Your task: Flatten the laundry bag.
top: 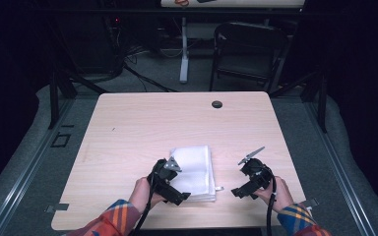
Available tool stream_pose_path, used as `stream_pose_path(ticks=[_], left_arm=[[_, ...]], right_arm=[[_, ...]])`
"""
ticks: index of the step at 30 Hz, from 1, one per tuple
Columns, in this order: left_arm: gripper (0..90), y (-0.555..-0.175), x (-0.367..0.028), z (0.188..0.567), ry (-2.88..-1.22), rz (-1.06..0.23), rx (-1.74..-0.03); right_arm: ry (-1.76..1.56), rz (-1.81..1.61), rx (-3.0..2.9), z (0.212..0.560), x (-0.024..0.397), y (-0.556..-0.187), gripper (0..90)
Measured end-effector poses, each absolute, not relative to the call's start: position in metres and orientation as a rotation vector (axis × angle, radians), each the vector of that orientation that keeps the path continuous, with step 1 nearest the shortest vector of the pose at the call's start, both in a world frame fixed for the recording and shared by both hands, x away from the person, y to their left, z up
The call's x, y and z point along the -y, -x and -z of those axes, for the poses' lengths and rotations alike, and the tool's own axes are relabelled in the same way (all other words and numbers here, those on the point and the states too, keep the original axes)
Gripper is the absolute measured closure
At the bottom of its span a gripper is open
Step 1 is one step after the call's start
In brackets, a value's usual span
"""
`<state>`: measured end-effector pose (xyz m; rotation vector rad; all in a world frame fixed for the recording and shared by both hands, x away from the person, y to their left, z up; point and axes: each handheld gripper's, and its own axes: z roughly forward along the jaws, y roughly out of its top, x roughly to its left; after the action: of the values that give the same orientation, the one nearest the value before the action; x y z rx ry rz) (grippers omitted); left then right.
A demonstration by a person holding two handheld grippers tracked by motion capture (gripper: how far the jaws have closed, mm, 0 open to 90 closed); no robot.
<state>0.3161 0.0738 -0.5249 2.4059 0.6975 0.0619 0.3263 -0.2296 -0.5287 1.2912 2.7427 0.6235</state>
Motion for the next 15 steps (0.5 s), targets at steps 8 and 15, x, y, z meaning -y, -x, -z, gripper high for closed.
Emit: stream_pose_path(ticks=[8, 15], left_arm=[[6.6, -0.313, -0.058, 0.532, -2.449, -0.059, -0.651], [15.0, -0.313, -0.045, 0.54, -2.505, -0.077, -0.618]], right_arm=[[-1.276, -0.625, -2.767, 0.528, 0.227, -0.326, 3.4], [-1.265, -0.615, -2.766, 0.529, 0.226, -0.326, 3.9]])
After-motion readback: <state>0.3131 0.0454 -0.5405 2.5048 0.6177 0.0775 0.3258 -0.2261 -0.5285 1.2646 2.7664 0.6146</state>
